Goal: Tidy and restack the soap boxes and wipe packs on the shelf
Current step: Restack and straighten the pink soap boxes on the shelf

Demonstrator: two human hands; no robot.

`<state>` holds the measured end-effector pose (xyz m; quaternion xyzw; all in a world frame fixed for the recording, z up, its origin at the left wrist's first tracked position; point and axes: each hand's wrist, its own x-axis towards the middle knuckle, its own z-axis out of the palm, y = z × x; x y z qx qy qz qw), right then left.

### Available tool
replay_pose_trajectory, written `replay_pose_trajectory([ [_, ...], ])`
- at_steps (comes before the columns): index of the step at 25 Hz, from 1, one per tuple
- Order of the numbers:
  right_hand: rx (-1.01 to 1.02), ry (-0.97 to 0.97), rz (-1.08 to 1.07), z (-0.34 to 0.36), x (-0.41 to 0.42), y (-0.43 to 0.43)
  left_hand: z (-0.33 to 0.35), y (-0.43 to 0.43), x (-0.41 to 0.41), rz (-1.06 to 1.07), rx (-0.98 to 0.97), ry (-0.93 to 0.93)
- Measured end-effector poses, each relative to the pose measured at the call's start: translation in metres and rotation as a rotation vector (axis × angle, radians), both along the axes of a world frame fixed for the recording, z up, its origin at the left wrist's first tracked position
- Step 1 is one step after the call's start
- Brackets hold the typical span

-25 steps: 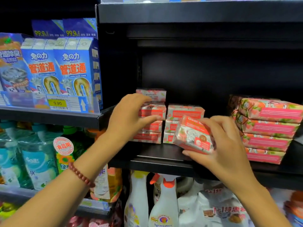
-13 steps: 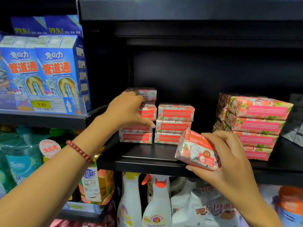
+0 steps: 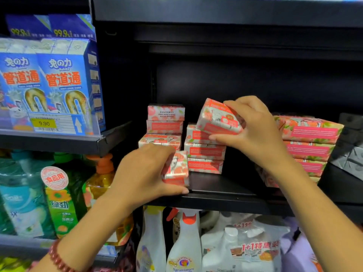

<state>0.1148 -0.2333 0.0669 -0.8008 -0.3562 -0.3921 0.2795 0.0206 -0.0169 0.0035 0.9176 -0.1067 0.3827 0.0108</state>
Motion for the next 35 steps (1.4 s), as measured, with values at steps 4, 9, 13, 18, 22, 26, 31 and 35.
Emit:
replay_pose_trajectory([
  [4,-0.142,0.084,-0.062,0.018,0.025,0.025,-0.011,-0.007,-0.002,-0.018,-0.055,0.041],
  [9,-0.209,0.216,-0.02,0.016,0.033,0.031,-0.01,-0.007,-0.003,0.005,-0.064,0.038],
  [13,-0.237,0.224,-0.046,0.016,0.034,0.032,-0.009,-0.008,-0.001,0.001,-0.054,0.012],
  [18,-0.193,0.12,-0.136,0.005,0.027,0.022,-0.003,-0.018,0.008,-0.028,-0.1,0.104],
  [22,0.006,0.006,-0.037,-0.039,-0.003,-0.009,0.002,-0.032,0.026,-0.073,-0.089,0.174],
  [26,-0.036,0.159,-0.052,-0.09,-0.025,-0.033,0.006,-0.044,0.043,-0.095,-0.054,0.221],
  [31,-0.159,0.091,-0.174,-0.119,-0.043,-0.039,0.0,-0.057,0.052,-0.138,-0.033,0.223],
  [35,-0.22,0.017,-0.226,-0.125,-0.047,-0.041,-0.006,-0.059,0.051,-0.161,-0.029,0.244],
])
